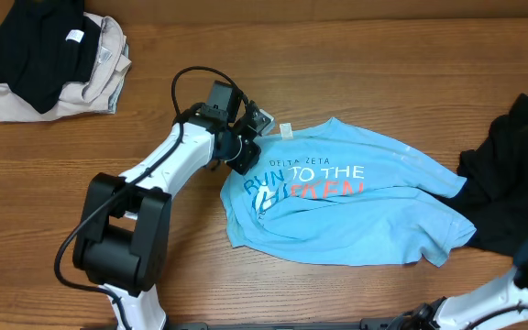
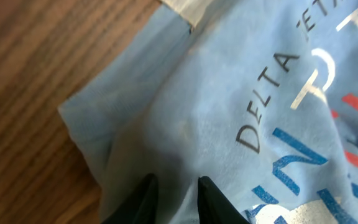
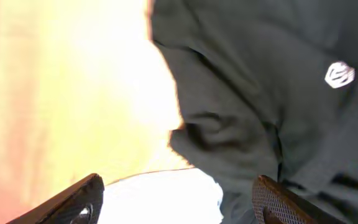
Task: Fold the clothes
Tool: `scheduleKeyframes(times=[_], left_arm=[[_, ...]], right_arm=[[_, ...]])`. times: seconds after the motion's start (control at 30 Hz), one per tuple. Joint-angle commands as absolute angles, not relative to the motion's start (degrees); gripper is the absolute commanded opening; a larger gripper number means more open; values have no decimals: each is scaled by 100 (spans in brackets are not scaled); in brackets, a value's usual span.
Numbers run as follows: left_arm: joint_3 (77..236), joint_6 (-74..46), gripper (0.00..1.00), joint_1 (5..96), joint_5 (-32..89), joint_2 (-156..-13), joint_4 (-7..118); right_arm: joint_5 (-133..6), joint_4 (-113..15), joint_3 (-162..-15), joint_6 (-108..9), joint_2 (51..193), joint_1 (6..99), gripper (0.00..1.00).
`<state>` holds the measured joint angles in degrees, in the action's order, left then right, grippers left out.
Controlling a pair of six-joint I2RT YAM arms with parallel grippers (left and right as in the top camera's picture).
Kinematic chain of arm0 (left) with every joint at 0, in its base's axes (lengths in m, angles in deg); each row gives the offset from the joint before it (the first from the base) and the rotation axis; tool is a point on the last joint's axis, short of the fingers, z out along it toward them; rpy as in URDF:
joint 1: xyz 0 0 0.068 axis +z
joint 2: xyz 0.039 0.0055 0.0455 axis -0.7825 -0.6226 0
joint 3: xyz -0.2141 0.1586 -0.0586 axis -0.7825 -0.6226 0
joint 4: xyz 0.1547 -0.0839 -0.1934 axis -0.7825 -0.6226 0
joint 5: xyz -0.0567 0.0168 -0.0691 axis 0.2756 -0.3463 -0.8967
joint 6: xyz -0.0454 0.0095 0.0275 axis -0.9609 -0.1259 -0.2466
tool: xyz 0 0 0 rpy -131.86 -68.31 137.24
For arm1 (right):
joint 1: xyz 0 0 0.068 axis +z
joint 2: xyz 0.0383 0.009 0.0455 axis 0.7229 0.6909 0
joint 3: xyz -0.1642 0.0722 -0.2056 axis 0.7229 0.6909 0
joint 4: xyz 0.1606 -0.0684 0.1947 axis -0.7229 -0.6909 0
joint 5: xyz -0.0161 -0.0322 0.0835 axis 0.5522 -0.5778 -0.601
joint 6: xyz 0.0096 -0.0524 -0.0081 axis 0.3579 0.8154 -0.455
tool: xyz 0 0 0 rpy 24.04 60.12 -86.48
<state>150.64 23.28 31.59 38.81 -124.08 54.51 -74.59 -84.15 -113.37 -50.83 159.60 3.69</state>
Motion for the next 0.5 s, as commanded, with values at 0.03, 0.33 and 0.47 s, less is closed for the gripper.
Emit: scheduleKeyframes(times=[0.03, 0.33, 0.47], left_arm=[[15179, 2376, 39, 3074, 3964, -12642, 5394], [15179, 1982, 19, 3081, 4919, -12712, 5565], [15179, 1539, 15, 3094, 5400, -12788, 5604]], right_arm=[[-7516, -8458, -11584, -5044, 15175, 393, 80], [-7640, -8771, -11582, -4762, 14686, 758, 80], [-7638, -8869, -11571, -4740, 14688, 1072, 80]])
